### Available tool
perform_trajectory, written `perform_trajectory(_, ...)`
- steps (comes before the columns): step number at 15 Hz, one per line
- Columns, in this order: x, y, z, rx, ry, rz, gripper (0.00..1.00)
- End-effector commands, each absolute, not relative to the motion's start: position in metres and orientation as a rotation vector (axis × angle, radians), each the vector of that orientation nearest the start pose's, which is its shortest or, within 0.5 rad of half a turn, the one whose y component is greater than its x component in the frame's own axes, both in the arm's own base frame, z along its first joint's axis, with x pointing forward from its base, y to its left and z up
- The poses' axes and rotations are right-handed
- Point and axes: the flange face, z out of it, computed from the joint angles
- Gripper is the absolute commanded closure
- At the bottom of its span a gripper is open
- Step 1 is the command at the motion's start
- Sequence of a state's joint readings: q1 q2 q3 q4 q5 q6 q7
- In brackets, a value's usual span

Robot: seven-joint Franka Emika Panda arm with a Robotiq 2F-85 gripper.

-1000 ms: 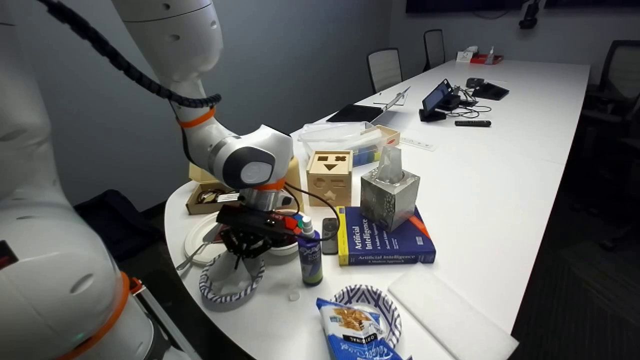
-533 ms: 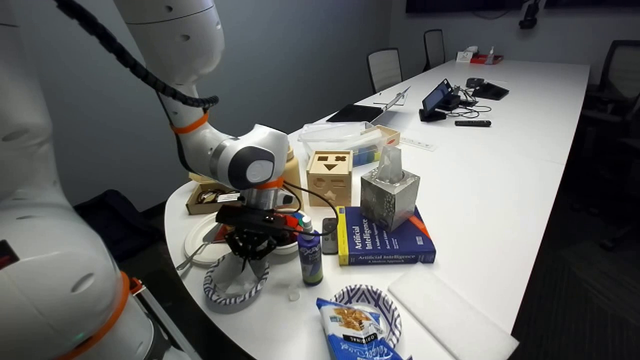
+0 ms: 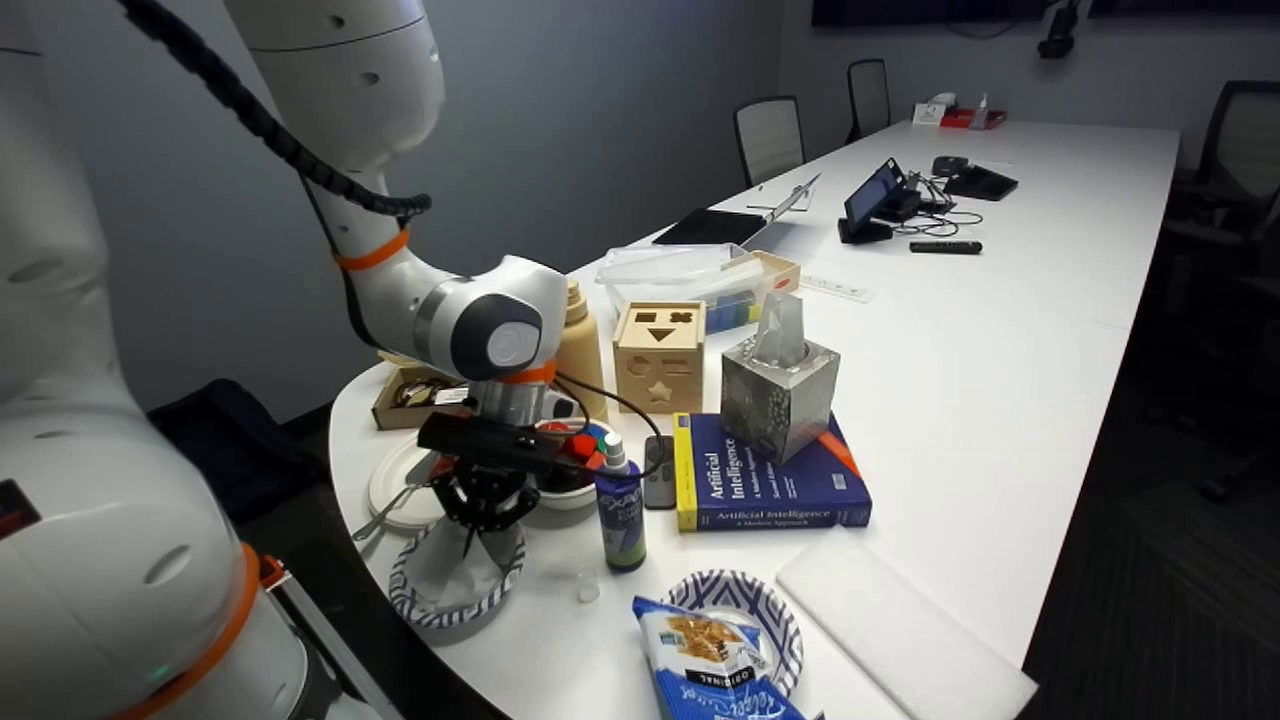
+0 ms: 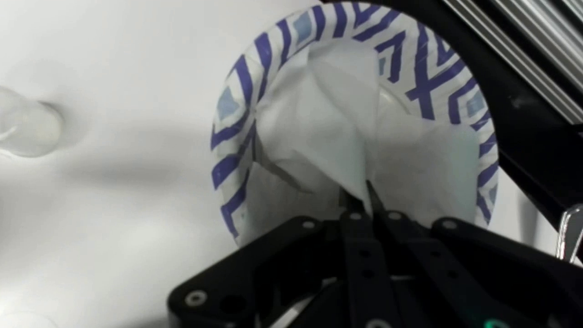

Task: Clean the plate using the paper towel

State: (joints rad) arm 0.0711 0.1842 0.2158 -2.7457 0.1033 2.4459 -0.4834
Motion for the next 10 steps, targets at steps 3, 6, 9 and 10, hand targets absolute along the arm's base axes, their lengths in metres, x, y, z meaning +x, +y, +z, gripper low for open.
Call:
perform_trajectory(3, 0.319, 0.106, 0.139, -2.677, -0.992, 0.602, 1.00)
perform_trajectory(6, 0.323, 0.106, 0.141, -2.701, -0.993, 0.557, 1.00)
perform_trajectory(9, 0.327, 0.104, 0.143, -2.743, -0.993, 0.532, 1.00)
perform_trajectory(10, 0.327, 0.104, 0.143, -2.756, -0.995, 0.536, 1.00)
